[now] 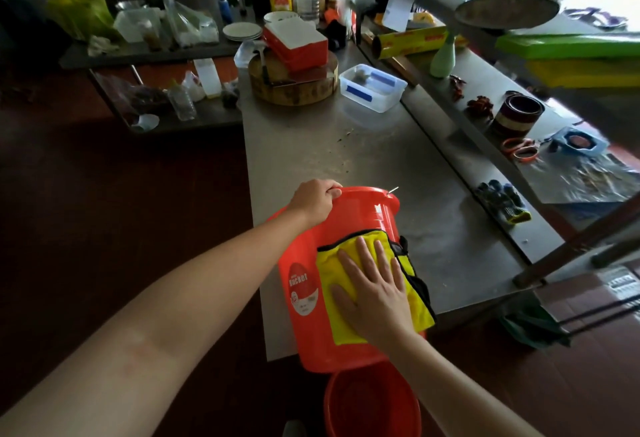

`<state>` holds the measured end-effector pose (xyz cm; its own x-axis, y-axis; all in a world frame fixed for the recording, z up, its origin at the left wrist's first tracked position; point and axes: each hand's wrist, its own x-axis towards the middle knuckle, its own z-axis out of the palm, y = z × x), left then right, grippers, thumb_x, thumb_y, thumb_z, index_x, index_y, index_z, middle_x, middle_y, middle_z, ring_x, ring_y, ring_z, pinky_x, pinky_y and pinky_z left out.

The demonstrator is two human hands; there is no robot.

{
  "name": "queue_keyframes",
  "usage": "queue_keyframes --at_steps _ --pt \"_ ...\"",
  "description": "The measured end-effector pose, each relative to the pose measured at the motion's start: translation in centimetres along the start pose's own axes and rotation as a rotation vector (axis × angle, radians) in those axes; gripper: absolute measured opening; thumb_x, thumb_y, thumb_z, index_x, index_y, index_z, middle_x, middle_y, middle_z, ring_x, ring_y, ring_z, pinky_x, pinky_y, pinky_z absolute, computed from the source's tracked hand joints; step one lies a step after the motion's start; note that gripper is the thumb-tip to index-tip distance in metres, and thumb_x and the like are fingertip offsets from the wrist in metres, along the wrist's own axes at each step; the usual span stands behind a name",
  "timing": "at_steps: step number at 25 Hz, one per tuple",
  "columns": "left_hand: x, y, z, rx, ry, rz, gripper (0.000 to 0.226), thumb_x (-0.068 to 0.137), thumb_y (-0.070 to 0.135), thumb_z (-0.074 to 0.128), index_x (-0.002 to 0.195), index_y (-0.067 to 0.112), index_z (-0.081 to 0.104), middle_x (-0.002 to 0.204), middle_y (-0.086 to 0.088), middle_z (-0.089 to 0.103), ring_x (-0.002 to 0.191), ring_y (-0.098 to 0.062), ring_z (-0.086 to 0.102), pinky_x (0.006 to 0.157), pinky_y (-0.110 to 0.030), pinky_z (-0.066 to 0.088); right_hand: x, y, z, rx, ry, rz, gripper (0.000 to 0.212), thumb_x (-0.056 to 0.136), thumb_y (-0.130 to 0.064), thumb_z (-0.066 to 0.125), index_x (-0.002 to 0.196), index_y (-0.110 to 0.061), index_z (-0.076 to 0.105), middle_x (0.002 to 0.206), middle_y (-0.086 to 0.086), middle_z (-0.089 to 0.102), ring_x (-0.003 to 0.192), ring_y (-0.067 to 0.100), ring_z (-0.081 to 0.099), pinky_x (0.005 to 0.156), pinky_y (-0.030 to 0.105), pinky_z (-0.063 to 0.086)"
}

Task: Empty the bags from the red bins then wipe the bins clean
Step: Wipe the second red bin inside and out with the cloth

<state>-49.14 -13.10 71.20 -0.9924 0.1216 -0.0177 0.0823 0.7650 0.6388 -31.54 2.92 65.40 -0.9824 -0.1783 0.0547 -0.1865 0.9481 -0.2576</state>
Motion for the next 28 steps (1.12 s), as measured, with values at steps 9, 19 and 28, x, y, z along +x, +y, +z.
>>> queue_keyframes --at_steps 9,19,28 --pt "0.1 -4.7 -2.0 -0.255 0.09 -0.077 0.023 0.099 0.024 0.061 0.118 0.016 0.072 0.112 -0.003 0.074 0.106 -0.018 0.067 0.096 -0.032 0.051 12.5 -1.9 -1.5 -0.057 -0.025 -0.044 0.067 0.096 -0.073 0.027 0.157 -0.047 0.017 0.17 -0.01 0.001 0.156 0.021 -0.009 0.125 0.051 0.001" --pt "-0.3 -4.2 -3.5 -0.127 -0.005 -0.082 0.031 0.1 0.023 0.051 0.128 0.022 0.063 0.11 0.002 0.07 0.097 -0.019 0.066 0.08 -0.026 0.048 -2.7 1.3 2.1 -0.126 0.058 -0.095 0.061 0.1 -0.068 0.033 0.155 -0.043 0.032 0.169 -0.007 0.012 0.157 0.025 0.001 0.122 0.057 0.018" --pt "1.9 -2.3 -1.1 -0.088 0.072 -0.057 0.029 0.101 0.028 0.055 0.125 0.02 0.069 0.125 -0.005 0.069 0.118 -0.023 0.061 0.098 -0.03 0.045 -0.1 1.0 1.0 -0.082 -0.02 -0.023 0.063 0.099 -0.073 0.023 0.156 -0.047 0.024 0.169 -0.009 0.003 0.156 0.021 -0.01 0.124 0.053 0.008"
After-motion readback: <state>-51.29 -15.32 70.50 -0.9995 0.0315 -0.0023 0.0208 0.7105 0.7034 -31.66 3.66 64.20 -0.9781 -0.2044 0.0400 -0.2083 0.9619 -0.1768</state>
